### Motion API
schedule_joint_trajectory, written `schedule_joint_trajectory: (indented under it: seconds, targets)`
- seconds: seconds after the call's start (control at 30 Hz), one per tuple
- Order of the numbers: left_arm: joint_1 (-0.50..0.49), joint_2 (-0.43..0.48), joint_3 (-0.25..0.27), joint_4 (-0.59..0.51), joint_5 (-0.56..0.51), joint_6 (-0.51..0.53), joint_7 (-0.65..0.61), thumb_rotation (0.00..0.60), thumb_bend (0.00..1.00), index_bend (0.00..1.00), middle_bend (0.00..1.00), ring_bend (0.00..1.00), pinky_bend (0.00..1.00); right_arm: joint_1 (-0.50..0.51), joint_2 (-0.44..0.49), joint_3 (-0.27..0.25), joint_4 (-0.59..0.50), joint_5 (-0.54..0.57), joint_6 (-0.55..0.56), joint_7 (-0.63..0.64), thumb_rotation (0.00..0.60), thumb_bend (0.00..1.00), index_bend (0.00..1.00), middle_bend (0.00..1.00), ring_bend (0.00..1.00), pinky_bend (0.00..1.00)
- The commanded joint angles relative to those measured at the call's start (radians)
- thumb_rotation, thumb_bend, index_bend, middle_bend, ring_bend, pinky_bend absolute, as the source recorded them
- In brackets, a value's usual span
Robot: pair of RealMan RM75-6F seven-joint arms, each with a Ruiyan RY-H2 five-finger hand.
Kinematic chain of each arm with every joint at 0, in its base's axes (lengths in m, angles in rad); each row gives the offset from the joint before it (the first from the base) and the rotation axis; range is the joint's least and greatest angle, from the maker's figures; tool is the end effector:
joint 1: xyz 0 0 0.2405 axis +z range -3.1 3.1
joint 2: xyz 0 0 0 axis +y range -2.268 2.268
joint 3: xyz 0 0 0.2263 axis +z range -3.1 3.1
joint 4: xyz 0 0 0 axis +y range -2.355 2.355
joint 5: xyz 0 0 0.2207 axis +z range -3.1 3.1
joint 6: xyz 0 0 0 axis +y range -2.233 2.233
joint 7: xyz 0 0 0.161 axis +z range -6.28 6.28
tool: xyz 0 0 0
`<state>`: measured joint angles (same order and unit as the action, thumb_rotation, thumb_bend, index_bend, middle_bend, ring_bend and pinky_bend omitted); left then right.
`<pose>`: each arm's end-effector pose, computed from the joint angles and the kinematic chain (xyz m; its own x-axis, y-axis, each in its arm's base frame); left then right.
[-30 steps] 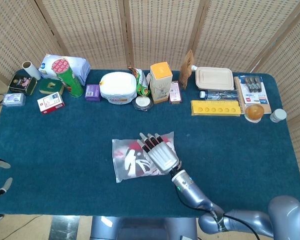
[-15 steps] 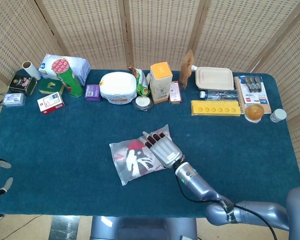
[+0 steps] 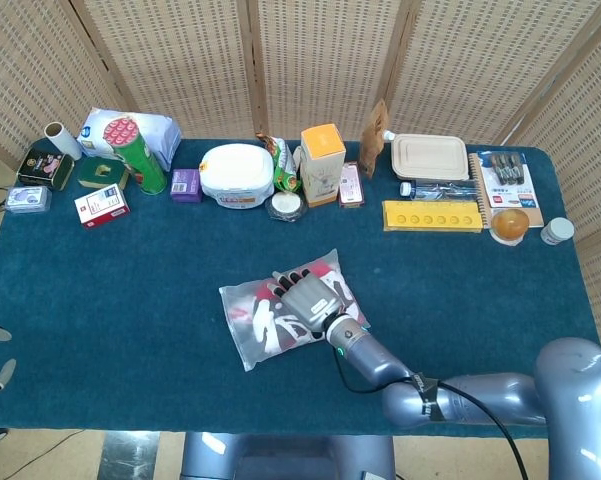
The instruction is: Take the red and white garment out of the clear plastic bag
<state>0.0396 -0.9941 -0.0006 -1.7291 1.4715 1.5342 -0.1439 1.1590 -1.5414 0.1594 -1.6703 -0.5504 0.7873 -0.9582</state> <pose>-0.3024 0.1484 0.1634 0.2671 0.0318 0.9631 0.9528 0.1410 -0.2689 -0.0160 -0.3197 -0.0794 0.7858 -0.2806 0.5512 -0.5759 -0.6570 0.4865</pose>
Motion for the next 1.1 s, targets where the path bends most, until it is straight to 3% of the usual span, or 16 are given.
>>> schedule_joint_trajectory:
  seconds: [0.03, 0.17, 0.23, 0.3, 0.4, 0.5, 0.57, 0.9, 1.1]
  targets:
    - [0.004, -0.001, 0.001, 0.011, -0.006, 0.0, -0.009, 0.6, 0.31, 0.41, 0.36, 0.23, 0.28, 0.038, -0.04, -0.039, 0.075, 0.038, -0.014, -0.001, 0.583, 0.03, 0.0, 0.09, 0.17, 0.18]
    - [0.005, -0.005, 0.002, 0.019, -0.01, -0.007, -0.016, 0.6, 0.3, 0.41, 0.36, 0.23, 0.28, 0.046, -0.062, -0.068, 0.107, 0.025, -0.012, 0.025, 0.584, 0.06, 0.03, 0.17, 0.26, 0.27]
    - [0.003, -0.009, 0.003, 0.02, -0.006, -0.009, -0.018, 0.6, 0.3, 0.41, 0.36, 0.23, 0.28, 0.035, -0.078, -0.068, 0.122, -0.015, -0.005, 0.065, 0.584, 0.09, 0.16, 0.26, 0.36, 0.36]
    - [0.003, -0.011, 0.004, 0.02, -0.001, -0.01, -0.018, 0.6, 0.3, 0.41, 0.36, 0.23, 0.28, 0.019, -0.092, -0.064, 0.14, -0.072, 0.002, 0.111, 0.583, 0.13, 0.37, 0.41, 0.53, 0.51]
    - [0.002, -0.012, 0.007, 0.019, 0.004, -0.013, -0.015, 0.6, 0.3, 0.41, 0.36, 0.23, 0.28, -0.024, -0.109, -0.051, 0.164, -0.198, 0.009, 0.229, 0.582, 0.17, 0.58, 0.61, 0.76, 0.72]
    - [-0.001, -0.009, 0.008, 0.016, 0.01, -0.015, -0.008, 0.6, 0.3, 0.41, 0.36, 0.23, 0.28, -0.061, -0.098, -0.041, 0.166, -0.302, 0.011, 0.336, 0.584, 0.2, 0.72, 0.76, 0.91, 0.89]
    - [-0.005, -0.008, 0.006, 0.012, 0.016, -0.017, -0.005, 0.6, 0.3, 0.41, 0.36, 0.23, 0.28, -0.082, -0.076, -0.034, 0.15, -0.343, 0.008, 0.4, 0.583, 0.21, 0.76, 0.81, 0.97, 0.95]
    - [-0.073, 0.021, -0.012, -0.043, 0.075, -0.065, 0.032, 0.6, 0.3, 0.41, 0.37, 0.3, 0.32, -0.207, 0.113, -0.003, -0.012, -0.475, 0.01, 0.698, 0.581, 0.22, 0.81, 0.85, 1.0, 1.0]
    - [-0.164, 0.077, -0.036, -0.101, 0.109, -0.159, 0.07, 0.6, 0.29, 0.41, 0.4, 0.34, 0.35, -0.252, 0.186, -0.019, -0.076, -0.552, 0.011, 0.779, 0.582, 0.22, 0.81, 0.85, 1.0, 1.0]
